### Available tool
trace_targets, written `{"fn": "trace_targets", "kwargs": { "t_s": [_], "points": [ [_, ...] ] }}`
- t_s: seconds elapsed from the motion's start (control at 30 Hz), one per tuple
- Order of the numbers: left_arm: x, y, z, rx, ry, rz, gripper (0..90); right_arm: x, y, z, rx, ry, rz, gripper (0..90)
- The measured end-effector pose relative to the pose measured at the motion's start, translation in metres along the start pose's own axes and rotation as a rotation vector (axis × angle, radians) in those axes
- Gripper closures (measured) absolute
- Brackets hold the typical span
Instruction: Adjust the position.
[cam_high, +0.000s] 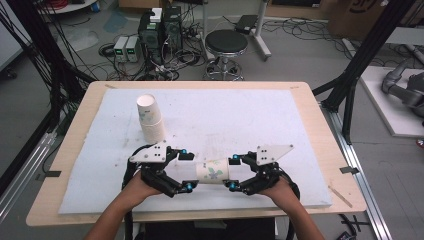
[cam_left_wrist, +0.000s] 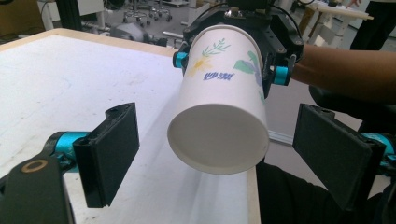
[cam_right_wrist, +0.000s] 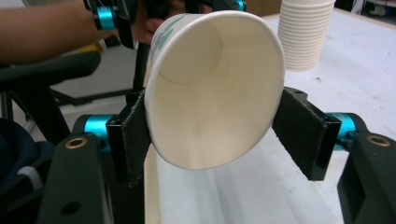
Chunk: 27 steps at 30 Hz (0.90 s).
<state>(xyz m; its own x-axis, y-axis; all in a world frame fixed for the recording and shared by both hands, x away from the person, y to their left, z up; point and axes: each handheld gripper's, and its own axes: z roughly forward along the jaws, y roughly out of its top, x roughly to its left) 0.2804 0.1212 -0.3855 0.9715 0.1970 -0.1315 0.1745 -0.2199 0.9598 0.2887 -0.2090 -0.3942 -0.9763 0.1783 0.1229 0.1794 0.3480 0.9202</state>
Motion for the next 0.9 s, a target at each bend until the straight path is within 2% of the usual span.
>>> {"fn": "trace_targets", "kwargs": {
  "t_s": [0.2,0.33,0.5,0.7,0.9],
  "points": [
    [0.000,0.002,-0.006,0.038,0.035,0.022,14.7,-0.001,0.010,0.004,0.074,-0.015,-0.024,31.1],
    [0.000,0.003,-0.008,0.073,0.040,0.046,15.0,-0.002,0.017,0.006,0.113,-0.024,-0.039,31.2],
    [0.001,0.003,-0.010,0.076,0.052,0.039,15.0,-0.001,0.024,0.008,0.155,-0.035,-0.054,31.1],
    [0.001,0.005,-0.007,0.145,0.061,0.050,15.3,0.000,0.035,0.013,0.224,-0.045,-0.098,31.2],
    [0.000,0.007,-0.004,0.187,0.065,0.066,15.5,0.001,0.042,0.019,0.263,-0.037,-0.121,31.2]
  ]
}}
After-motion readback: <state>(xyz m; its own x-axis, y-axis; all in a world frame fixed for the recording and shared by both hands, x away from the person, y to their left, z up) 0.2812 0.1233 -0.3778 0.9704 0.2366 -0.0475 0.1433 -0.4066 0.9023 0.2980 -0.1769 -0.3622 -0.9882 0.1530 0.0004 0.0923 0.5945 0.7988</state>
